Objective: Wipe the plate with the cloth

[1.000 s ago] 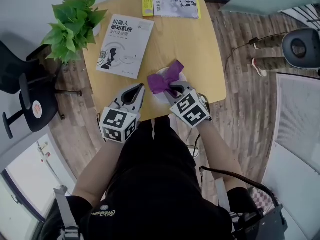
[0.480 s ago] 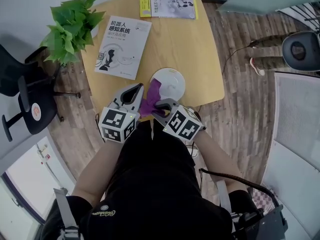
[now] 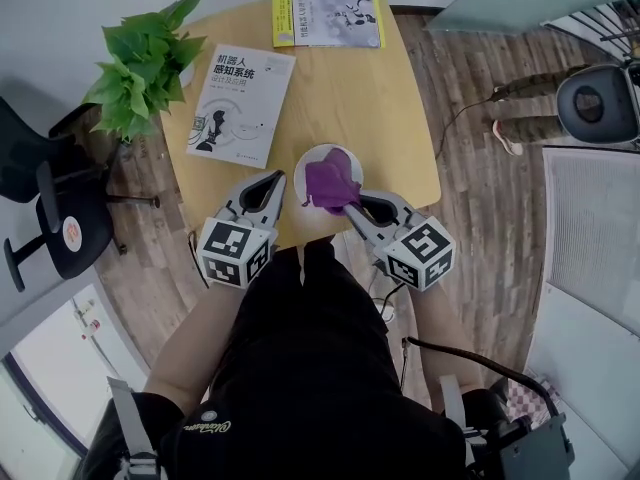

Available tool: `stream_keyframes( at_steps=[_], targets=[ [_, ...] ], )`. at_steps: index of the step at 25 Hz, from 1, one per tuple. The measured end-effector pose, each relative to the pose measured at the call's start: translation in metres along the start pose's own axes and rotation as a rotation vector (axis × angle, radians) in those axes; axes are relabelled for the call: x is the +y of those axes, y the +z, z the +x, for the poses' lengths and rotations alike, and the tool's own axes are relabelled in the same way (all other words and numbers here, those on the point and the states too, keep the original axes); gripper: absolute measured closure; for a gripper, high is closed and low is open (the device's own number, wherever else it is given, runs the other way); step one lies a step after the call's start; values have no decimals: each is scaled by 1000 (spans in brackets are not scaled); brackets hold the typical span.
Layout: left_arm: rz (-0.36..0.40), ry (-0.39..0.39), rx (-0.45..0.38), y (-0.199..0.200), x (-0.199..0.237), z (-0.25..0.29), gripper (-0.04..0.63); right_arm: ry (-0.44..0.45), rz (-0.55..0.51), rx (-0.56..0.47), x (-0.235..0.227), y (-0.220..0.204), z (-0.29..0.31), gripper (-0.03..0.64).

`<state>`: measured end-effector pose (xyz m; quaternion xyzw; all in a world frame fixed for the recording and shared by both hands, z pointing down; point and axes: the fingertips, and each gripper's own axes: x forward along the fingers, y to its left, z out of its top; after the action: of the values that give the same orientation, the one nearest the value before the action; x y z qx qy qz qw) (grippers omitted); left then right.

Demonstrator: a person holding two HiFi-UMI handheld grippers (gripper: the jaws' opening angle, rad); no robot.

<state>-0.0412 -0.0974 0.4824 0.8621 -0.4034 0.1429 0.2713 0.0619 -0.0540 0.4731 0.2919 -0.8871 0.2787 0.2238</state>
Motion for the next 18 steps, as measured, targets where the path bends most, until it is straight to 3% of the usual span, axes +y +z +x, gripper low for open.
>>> stream_keyframes(
  at_steps=[4, 7, 11, 18],
  targets=[
    [8, -7, -6, 7, -8, 2, 594, -190, -4, -177, -26, 31, -20, 574],
    [22, -18, -11, 13, -15, 4, 594, -267, -25, -252, -30, 46, -26, 575],
    [32, -16, -15, 18, -19, 5, 594, -320, -48, -292, -33, 53, -25, 574],
    [45, -16, -17, 23, -26, 5, 594, -322, -66, -301, -29, 59, -23, 575]
  ],
)
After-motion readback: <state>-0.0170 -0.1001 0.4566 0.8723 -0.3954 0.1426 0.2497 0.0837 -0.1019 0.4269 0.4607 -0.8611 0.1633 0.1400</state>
